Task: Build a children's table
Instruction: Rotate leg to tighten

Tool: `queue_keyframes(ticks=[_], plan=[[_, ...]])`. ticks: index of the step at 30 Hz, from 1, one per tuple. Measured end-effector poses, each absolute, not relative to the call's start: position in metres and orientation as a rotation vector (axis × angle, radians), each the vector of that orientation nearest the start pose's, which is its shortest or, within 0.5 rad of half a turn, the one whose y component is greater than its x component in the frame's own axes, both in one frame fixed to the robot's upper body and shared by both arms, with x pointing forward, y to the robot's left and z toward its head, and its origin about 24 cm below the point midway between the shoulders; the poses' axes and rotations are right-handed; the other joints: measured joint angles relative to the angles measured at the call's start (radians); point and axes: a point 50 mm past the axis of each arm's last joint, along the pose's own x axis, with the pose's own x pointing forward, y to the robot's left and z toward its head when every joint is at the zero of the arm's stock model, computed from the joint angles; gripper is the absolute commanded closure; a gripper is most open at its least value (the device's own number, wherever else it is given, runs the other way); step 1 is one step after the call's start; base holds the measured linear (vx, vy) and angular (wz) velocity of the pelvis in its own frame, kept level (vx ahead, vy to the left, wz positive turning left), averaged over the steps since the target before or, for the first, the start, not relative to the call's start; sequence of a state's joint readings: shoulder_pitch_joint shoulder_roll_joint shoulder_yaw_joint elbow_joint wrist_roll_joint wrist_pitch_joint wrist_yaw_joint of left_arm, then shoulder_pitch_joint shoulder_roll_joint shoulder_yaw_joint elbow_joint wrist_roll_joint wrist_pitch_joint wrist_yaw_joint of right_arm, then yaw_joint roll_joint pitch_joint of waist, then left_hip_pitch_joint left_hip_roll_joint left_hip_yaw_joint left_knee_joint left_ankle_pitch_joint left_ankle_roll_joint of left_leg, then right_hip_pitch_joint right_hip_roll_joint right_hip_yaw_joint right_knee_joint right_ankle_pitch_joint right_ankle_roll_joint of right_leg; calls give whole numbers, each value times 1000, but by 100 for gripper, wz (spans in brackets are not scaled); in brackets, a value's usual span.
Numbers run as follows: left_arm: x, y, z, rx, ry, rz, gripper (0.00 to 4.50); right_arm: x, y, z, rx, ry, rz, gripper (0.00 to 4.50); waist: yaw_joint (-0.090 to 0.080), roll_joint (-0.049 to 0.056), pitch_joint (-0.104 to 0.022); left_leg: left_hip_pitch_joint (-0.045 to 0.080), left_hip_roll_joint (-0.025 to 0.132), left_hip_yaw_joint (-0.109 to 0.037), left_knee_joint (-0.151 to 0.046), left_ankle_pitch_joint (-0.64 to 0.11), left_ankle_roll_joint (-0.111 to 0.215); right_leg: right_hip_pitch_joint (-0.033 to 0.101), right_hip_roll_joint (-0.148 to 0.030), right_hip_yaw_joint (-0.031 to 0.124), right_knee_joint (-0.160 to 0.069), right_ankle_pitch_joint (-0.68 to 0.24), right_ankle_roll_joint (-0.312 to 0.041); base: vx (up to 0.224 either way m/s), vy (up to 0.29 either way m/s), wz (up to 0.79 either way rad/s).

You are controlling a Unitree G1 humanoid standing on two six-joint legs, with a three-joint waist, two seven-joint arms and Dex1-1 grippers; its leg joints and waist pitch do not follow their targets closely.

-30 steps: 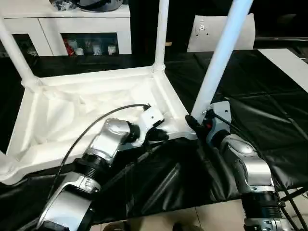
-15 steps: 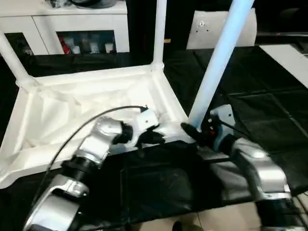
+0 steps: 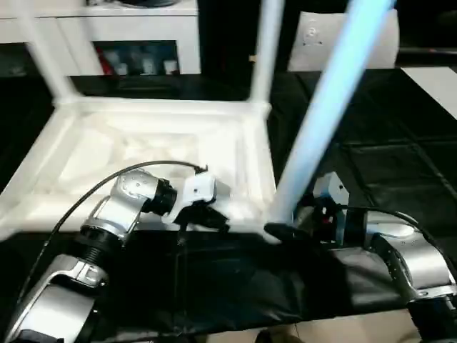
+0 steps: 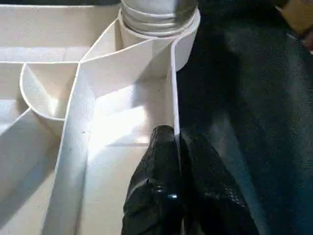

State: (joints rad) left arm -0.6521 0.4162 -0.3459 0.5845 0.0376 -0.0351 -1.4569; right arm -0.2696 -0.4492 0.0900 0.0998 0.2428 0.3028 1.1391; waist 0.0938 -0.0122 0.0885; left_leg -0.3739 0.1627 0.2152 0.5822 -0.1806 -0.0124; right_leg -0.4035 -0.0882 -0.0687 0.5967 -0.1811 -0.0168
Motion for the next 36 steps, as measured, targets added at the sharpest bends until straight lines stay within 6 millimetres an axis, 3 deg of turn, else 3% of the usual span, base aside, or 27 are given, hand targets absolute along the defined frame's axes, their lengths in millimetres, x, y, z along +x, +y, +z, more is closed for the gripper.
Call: queue_keyframes(ticks=[9,14,22,26,36], plan=[[312,131,73,613,453,-1734,450,267,-164,74,-120,331,1413,93,10,-4,1,-1,0,6,6,0,0,3,-4,1,1,2,-2,0,0,0],[312,129,74,633,453,-1766,450,265,-162,74,-106,341,1462,134,21,-7,2,-1,0,6,6,0,0,3,-4,1,2,2,-2,0,0,0],[313,129,74,646,462,-1783,450,267,-162,77,-86,350,1514,208,22,-7,1,-1,1,6,7,0,0,2,-4,0,6,2,-2,0,0,0],[315,129,74,651,458,-1786,450,267,-162,77,-93,349,1516,233,22,-7,1,-1,1,6,8,0,0,2,-4,0,6,2,-2,0,0,0],[316,129,75,646,457,-1789,450,267,-162,78,-104,345,1520,241,23,-8,1,-1,1,6,8,0,0,2,-4,0,6,2,-2,0,0,0]])
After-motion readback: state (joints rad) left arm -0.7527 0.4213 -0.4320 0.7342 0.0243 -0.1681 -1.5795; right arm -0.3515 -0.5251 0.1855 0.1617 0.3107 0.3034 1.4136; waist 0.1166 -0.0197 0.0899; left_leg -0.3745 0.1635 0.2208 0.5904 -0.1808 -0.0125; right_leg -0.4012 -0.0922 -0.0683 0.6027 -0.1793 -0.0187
